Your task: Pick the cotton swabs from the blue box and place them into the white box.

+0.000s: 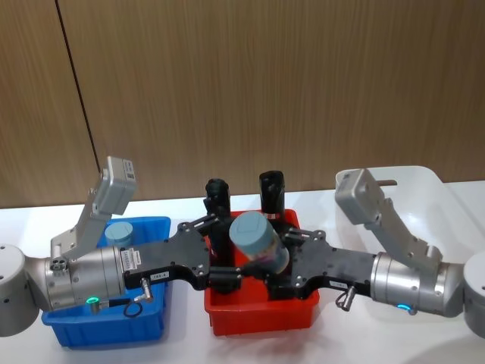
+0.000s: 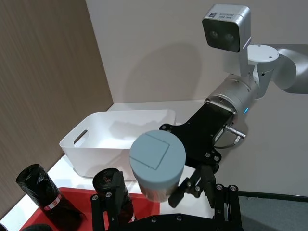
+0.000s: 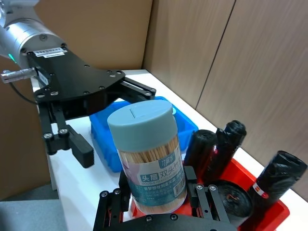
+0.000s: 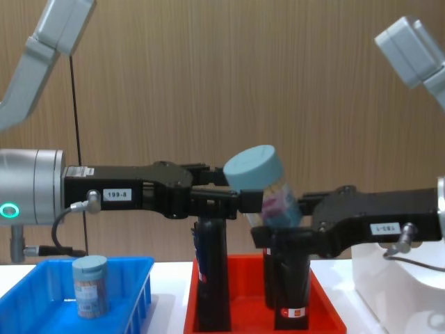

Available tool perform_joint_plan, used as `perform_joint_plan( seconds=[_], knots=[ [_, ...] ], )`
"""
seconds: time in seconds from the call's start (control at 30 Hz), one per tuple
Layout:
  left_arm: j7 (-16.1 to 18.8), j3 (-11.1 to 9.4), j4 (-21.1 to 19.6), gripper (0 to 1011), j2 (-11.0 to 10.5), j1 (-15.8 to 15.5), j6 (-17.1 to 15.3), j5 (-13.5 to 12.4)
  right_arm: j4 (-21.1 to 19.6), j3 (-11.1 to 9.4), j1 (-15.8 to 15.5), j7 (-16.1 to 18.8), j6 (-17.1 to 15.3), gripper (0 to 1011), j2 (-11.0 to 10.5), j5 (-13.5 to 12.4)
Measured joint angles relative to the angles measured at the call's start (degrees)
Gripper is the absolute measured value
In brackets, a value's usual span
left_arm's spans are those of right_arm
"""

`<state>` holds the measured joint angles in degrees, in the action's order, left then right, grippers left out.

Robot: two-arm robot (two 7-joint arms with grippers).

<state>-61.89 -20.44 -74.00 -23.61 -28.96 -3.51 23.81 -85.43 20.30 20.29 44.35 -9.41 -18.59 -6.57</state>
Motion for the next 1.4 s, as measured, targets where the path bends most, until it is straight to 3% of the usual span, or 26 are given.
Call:
perform_joint_plan(
  seconds=[0.33,0.87,1.1,1.4],
  knots=[
    [0.0,0.0,0.0,1004,0.0,0.0,0.0,0.0,-0.71,-1.78,-1.18,-1.74,0.8,668,-2.35,-3.06],
    [0.01,0.0,0.0,1004,0.0,0.0,0.0,0.0,-0.29,-6.87,-3.03,-7.13,2.76,668,-7.81,-9.66],
    [0.01,0.0,0.0,1004,0.0,0.0,0.0,0.01,2.13,-8.58,-2.46,-9.84,2.86,668,-9.16,-10.77],
    [0.01,0.0,0.0,1004,0.0,0.0,0.0,0.01,7.21,-9.55,-0.36,-13.11,2.21,668,-9.6,-10.28]
  ],
)
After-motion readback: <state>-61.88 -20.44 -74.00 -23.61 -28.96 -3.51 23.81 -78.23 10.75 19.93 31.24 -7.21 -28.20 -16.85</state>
